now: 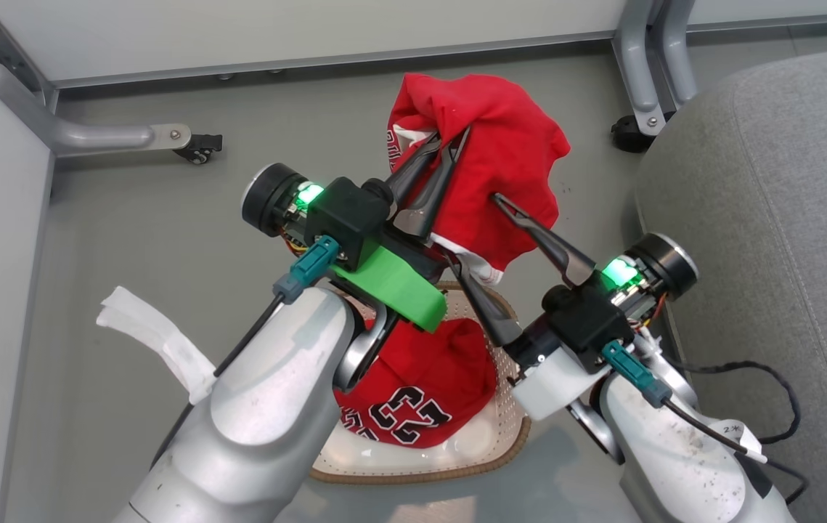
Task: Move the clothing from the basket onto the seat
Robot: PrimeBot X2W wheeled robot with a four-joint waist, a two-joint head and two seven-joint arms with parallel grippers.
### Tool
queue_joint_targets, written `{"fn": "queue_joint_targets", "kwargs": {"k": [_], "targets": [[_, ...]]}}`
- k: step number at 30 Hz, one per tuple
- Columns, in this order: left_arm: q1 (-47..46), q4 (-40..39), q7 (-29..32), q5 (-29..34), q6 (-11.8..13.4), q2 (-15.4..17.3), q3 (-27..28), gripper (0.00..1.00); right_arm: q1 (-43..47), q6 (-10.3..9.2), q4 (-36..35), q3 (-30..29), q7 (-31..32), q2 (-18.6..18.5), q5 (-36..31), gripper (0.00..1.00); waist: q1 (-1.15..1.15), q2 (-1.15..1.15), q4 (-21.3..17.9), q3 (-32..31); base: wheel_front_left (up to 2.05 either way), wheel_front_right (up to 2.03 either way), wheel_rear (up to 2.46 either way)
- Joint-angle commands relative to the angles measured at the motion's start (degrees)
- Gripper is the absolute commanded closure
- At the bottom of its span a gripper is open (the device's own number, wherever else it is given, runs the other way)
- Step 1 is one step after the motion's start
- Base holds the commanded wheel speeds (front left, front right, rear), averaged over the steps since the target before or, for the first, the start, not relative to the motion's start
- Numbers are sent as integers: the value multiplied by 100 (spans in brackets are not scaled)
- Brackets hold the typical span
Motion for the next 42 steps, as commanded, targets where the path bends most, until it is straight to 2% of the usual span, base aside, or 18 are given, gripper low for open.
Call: {"fn": "queue_joint_targets", "kwargs": {"k": [1, 7, 21, 22, 23, 42], "targets": [[-61, -37, -21, -51, 51, -3, -36, 100, -107, -2, -53, -57, -11, -19, -113, 0, 0, 0, 13, 30, 0, 0, 0], [-94, -126, -21, -264, 203, -2, -253, 100, -200, -2, -144, -335, -10, -17, -138, 0, 0, 0, 44, 137, 0, 0, 0], [-251, -168, -21, -569, 356, -2, -748, 100, -584, -2, 461, -649, -8, -18, -15, 0, 0, 0, 113, 352, 0, 0, 0], [-265, -165, -21, -581, 365, -2, -770, 100, -594, -2, 488, -644, -8, -19, -5, 7, 0, 0, 119, 360, 0, 0, 0], [-267, -159, -21, -588, 361, -1, -799, 100, -600, -2, 544, -640, -8, -20, 44, 100, 0, 0, 127, 367, 0, 0, 0], [-340, 17, -21, -550, 344, -2, -909, 100, -572, -2, 675, -542, -9, -19, 333, 100, 0, 0, 104, 376, 0, 0, 0]]}}
